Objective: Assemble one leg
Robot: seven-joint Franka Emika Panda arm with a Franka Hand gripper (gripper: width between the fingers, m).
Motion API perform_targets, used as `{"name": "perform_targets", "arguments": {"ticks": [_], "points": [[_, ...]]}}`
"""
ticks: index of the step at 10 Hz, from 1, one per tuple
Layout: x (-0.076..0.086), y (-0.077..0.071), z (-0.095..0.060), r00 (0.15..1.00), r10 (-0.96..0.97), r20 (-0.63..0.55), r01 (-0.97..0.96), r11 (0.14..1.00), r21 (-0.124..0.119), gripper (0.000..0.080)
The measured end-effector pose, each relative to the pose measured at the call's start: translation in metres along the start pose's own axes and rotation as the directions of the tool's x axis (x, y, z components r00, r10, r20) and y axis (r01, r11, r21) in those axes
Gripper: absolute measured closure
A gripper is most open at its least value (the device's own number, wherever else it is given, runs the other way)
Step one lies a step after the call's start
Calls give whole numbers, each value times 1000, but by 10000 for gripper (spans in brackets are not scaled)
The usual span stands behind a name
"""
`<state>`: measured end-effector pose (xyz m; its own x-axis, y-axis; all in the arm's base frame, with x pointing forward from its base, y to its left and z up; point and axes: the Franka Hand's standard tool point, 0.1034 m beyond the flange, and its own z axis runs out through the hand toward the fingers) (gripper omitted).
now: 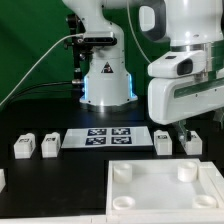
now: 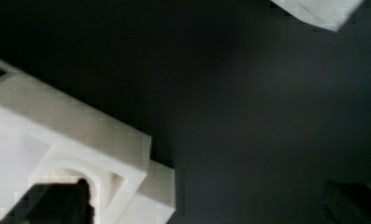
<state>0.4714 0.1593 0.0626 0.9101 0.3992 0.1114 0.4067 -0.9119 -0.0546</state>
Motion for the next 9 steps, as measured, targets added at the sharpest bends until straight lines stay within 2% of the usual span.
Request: {"name": "perform_targets", "arguments": {"ticks": [2, 3, 4, 6, 8, 9], "points": [[-1, -4, 1, 987, 158, 2, -158, 987, 11, 151], [-11, -17, 7, 935, 352, 25, -353, 936, 14, 151], [-22, -29, 11, 914, 404, 44, -405, 914, 8, 151], [-43, -36, 16, 922, 380, 71, -381, 925, -4, 151], [-40, -36, 16, 918, 386, 93, -387, 922, -7, 151], [-46, -35, 17, 915, 375, 145, -377, 926, -17, 151]]}}
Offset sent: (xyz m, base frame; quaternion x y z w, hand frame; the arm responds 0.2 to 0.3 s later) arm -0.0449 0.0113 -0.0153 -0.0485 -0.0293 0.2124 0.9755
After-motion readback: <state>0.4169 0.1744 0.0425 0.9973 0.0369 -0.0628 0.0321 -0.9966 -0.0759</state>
